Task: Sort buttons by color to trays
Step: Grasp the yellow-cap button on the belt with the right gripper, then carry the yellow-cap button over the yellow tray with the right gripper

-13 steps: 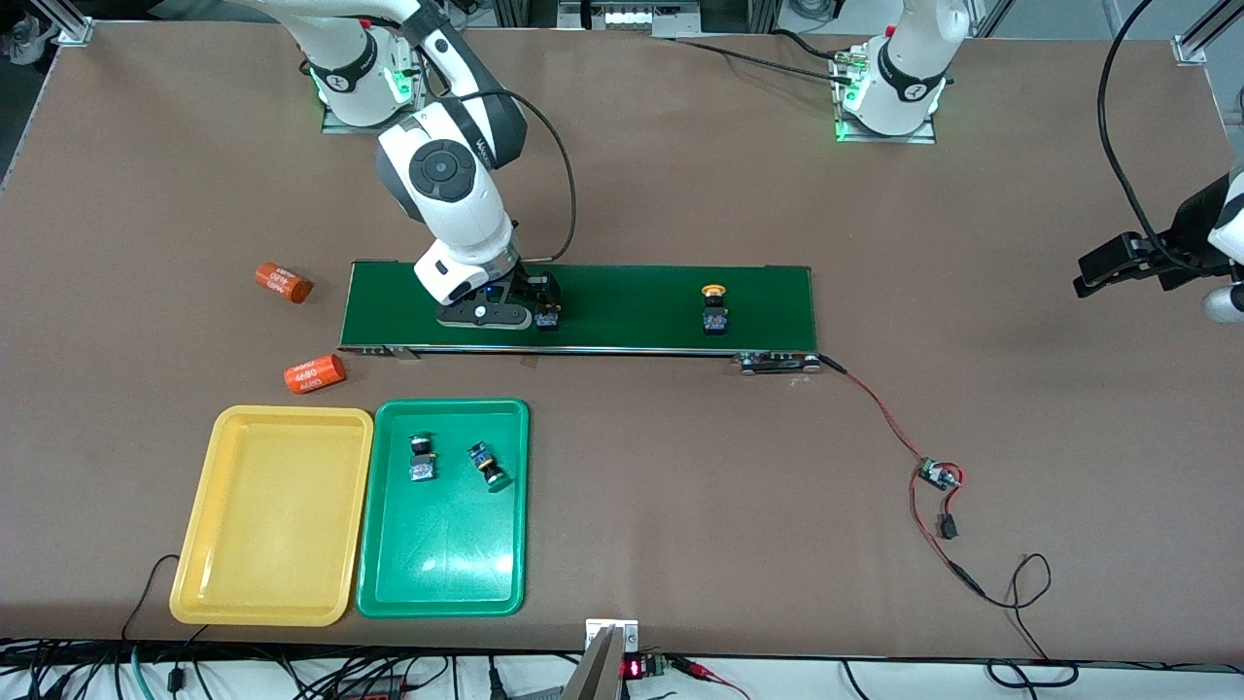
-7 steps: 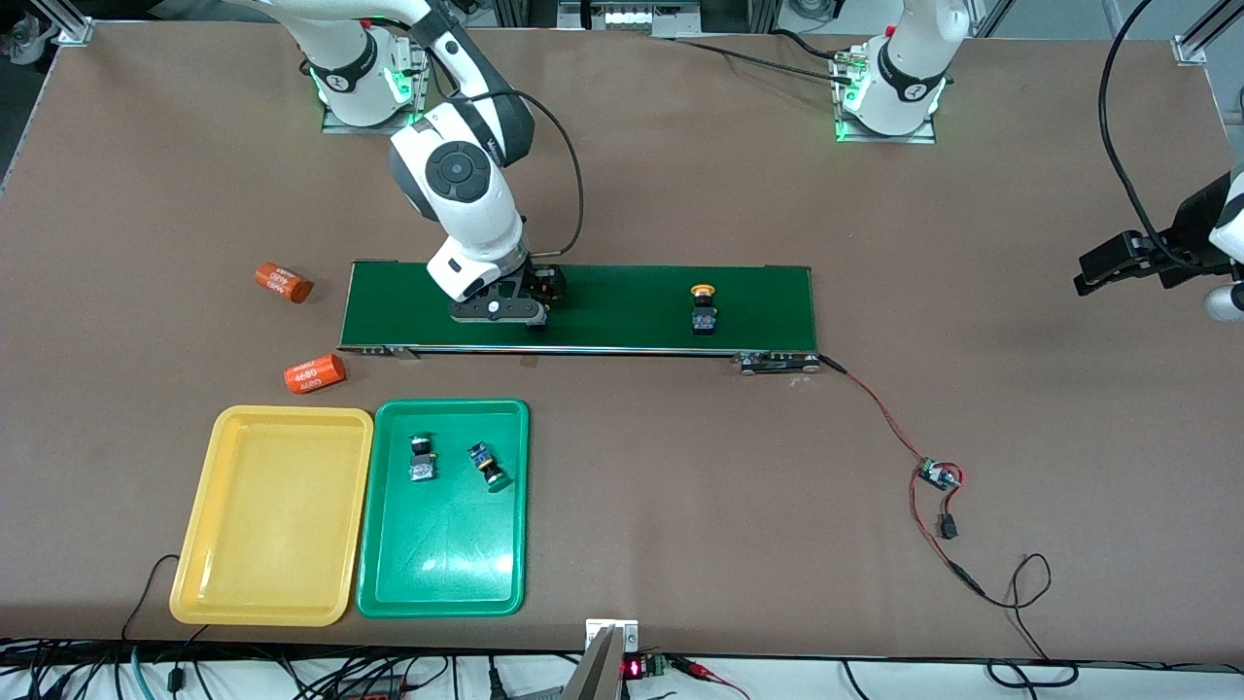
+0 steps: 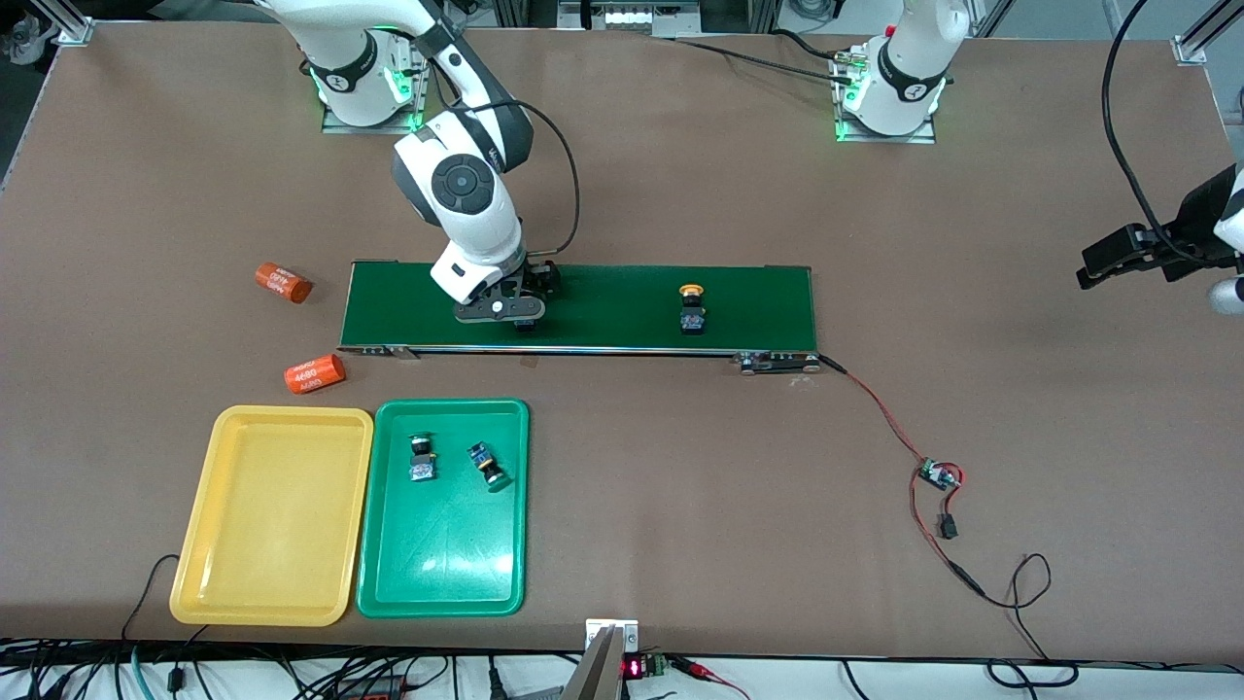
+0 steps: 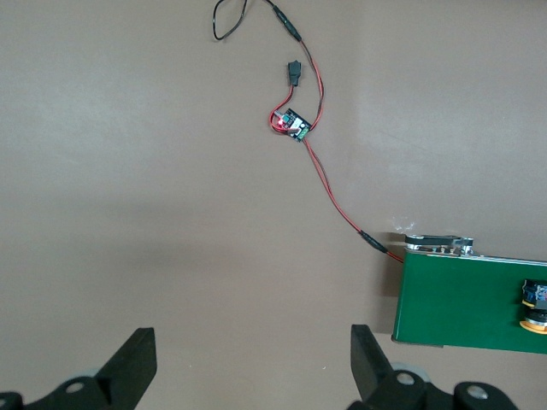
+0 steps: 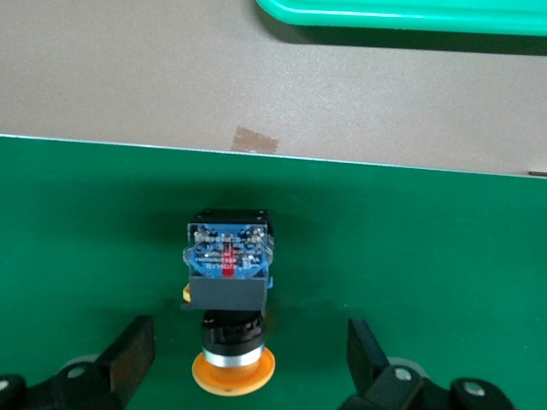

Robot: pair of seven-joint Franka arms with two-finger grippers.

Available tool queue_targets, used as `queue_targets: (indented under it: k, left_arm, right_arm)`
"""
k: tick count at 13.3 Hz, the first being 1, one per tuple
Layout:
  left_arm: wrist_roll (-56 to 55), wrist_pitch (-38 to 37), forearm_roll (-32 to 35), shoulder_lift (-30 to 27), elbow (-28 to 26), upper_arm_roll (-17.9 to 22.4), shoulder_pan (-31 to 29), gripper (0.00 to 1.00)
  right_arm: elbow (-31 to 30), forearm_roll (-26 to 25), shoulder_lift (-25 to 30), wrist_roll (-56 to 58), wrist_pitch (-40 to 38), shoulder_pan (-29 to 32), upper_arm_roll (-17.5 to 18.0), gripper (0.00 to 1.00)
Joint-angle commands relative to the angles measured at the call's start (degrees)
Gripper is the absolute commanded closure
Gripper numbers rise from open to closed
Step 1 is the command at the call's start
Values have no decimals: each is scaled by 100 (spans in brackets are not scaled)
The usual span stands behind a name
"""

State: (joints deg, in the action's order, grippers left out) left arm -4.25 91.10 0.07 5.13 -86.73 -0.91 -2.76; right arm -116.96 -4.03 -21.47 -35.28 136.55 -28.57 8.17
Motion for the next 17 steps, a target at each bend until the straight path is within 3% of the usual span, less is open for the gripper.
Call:
queue_targets:
  k: [1,3,6,11,17]
  left_arm:
    - [20,-137,2,-65,33,-15,-14,0]
    - [29,-137,2,-65,25,-23,-14,0]
    - [20,-154,2,-65,-10,-15,-14,0]
    - [20,-189,2,-74,7,-24,4,0]
    - [20,-189,2,-65,-2,-23,-5,0]
  right_arm:
    - [-73,-45,-41,74,126,54,27,0]
    - [-73,-36,-120,74,161,89,9,0]
    - [-73,-54,-155,126,161,159,0,22]
    - [6,7,-59,233,91,256,-43,83]
    - [972,-1,223,845,-885,554,-491,86]
